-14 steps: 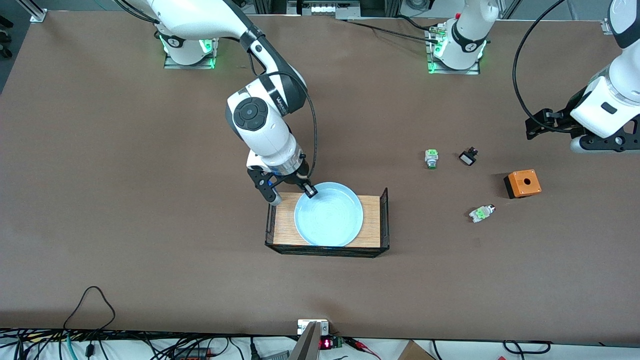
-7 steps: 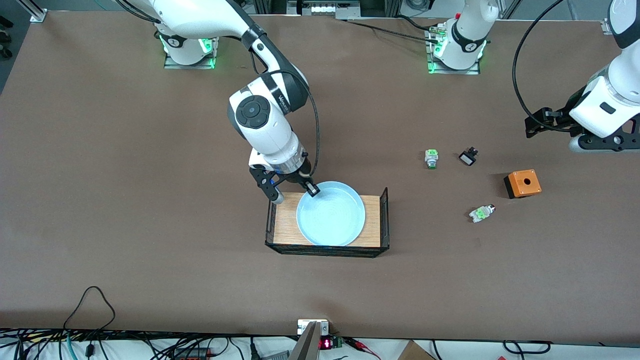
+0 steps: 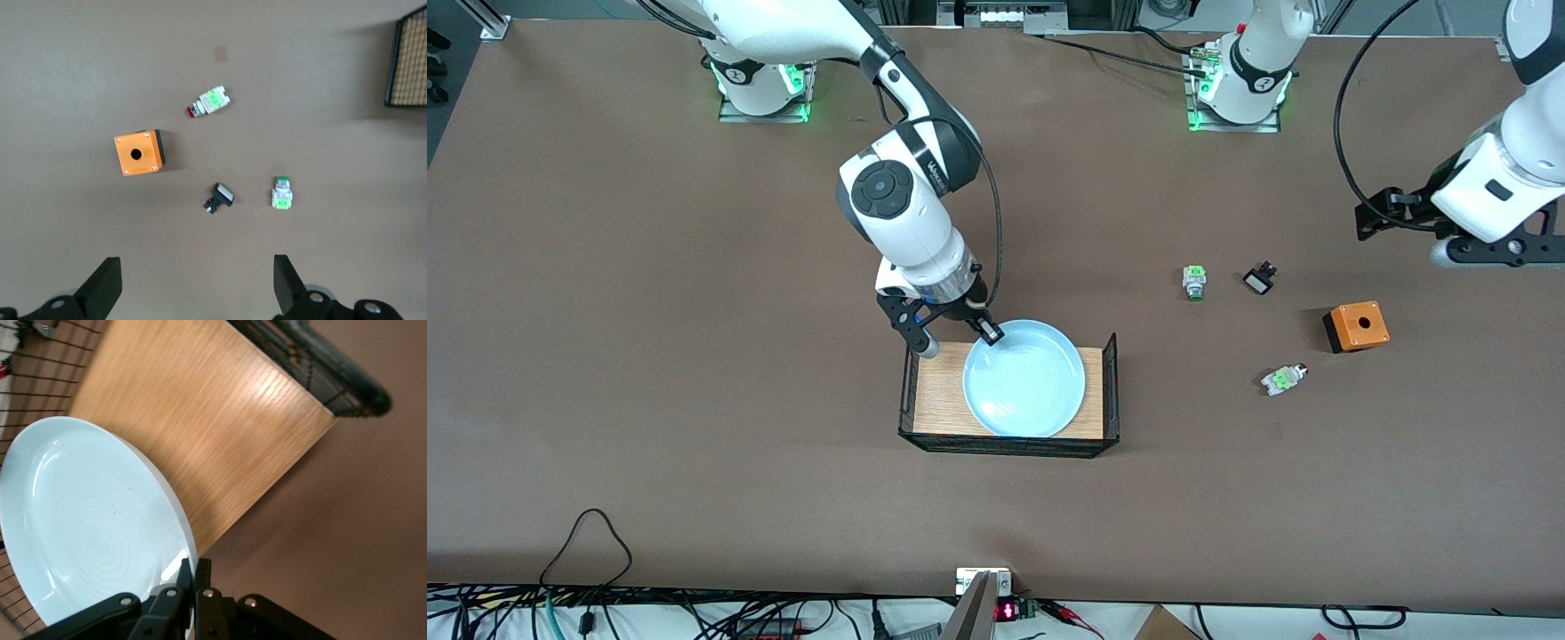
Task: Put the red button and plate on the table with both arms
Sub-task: 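Close the right gripper on the rim of the light blue plate, then lift the plate off the tray with the right gripper and carry it away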
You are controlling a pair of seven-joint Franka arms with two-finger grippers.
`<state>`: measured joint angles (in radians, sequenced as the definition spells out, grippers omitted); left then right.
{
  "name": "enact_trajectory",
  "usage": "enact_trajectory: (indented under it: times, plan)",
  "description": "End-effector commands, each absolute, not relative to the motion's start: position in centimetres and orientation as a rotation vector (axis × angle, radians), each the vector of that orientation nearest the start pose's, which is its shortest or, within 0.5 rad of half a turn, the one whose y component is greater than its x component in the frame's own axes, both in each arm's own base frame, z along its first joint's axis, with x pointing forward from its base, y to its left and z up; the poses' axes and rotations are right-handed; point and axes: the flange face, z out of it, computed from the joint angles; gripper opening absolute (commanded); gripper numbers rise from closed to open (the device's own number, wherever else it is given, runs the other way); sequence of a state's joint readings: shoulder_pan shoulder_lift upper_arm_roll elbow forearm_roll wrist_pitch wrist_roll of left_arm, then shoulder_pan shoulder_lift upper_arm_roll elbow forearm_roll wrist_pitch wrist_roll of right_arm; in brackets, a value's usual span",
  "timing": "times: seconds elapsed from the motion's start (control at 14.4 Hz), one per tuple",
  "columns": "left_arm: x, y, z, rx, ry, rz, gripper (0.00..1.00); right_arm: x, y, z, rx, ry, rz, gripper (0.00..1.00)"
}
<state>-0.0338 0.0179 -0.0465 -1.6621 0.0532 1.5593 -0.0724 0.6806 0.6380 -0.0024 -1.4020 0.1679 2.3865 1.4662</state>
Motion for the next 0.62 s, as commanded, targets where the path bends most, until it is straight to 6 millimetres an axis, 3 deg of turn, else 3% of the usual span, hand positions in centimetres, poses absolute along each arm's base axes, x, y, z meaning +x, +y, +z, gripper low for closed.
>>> enact_trajectory:
  times: [0.0,0.28,0.42,0.56]
  plan:
    - [54.7,-4.8,59.4,-3.098,0.012,0.162,1.00,57.5,47.1,41.4,-2.493,1.172,-0.056,0.00]
    - [55.0,-4.5,59.1,-3.098,0.000,0.167,1.00,57.2,45.3,45.7,-2.536,1.120,-0.050,0.00]
    - [55.3,-4.1,58.8,-3.098,-0.007,0.169,1.00,57.7,42.4,48.1,-2.600,1.070,-0.030,0.00]
    - [55.3,-4.2,58.9,-3.097,-0.007,0.166,1.00,58.3,38.1,50.4,-2.697,0.984,0.007,0.00]
